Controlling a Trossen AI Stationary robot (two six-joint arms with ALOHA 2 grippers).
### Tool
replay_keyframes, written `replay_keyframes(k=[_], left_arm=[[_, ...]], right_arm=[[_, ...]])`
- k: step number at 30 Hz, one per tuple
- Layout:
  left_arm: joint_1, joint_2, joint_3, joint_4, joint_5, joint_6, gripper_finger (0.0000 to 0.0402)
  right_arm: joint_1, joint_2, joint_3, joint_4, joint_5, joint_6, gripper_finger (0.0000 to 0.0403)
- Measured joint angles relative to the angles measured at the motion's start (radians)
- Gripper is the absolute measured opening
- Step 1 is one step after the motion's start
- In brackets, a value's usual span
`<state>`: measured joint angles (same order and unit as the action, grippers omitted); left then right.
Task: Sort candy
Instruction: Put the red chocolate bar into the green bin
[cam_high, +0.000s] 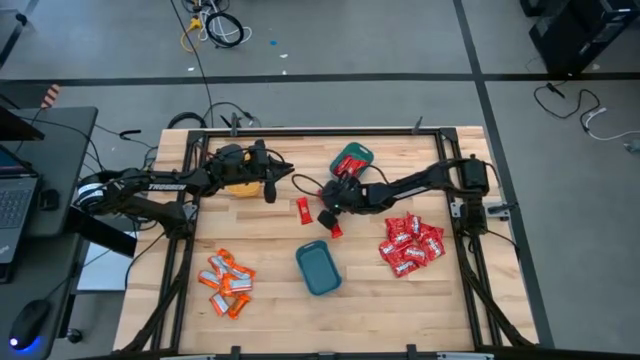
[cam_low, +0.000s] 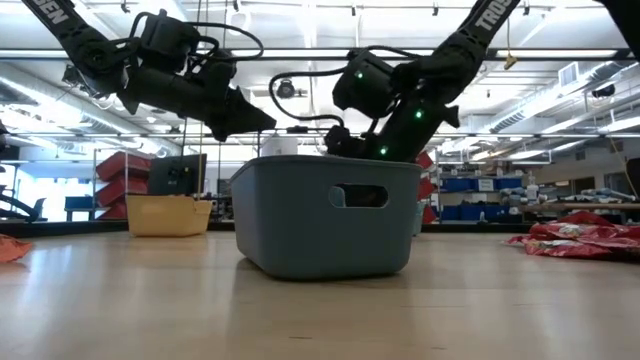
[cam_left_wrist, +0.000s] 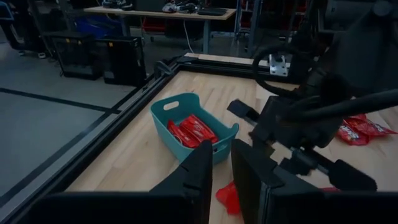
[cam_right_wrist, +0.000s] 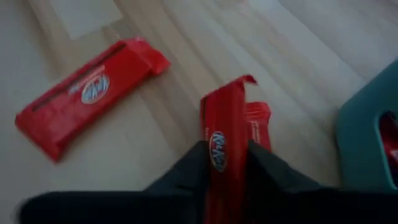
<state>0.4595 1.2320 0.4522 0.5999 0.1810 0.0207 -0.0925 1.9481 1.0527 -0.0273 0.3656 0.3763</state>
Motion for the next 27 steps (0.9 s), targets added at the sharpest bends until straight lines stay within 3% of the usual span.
replay_keyframes(k=[3, 11, 15, 19, 21, 24, 27], left_arm=[[0.000, 0.000, 0.000, 0.000, 0.000, 0.001, 0.0060], [0.000, 0.000, 0.000, 0.000, 0.001, 0.001, 0.0060], [0.000, 0.000, 0.000, 0.000, 0.001, 0.001, 0.0060], [0.000, 0.000, 0.000, 0.000, 0.001, 0.001, 0.0060], [0.000, 0.000, 0.000, 0.000, 0.002, 0.001, 0.0060], [0.000, 0.000, 0.000, 0.000, 0.002, 0.001, 0.0060], [-0.002, 0.000, 0.000, -0.004, 0.003, 0.001, 0.0060]], right_arm=[[0.000, -0.037, 0.000, -0.014, -0.001, -0.022, 0.0020], [-0.009, -0.228, 0.000, -0.089, -0.026, -0.072, 0.0048], [-0.063, -0.330, 0.000, -0.192, -0.012, -0.117, 0.0023], [-0.146, -0.378, 0.000, -0.275, -0.004, -0.268, 0.0002], [-0.196, -0.381, -0.002, -0.300, -0.058, -0.326, 0.0005], [-0.252, -0.379, -0.002, -0.303, -0.232, -0.329, 0.0007], [-0.223, -0.380, -0.002, -0.293, -0.302, -0.327, 0.0019]])
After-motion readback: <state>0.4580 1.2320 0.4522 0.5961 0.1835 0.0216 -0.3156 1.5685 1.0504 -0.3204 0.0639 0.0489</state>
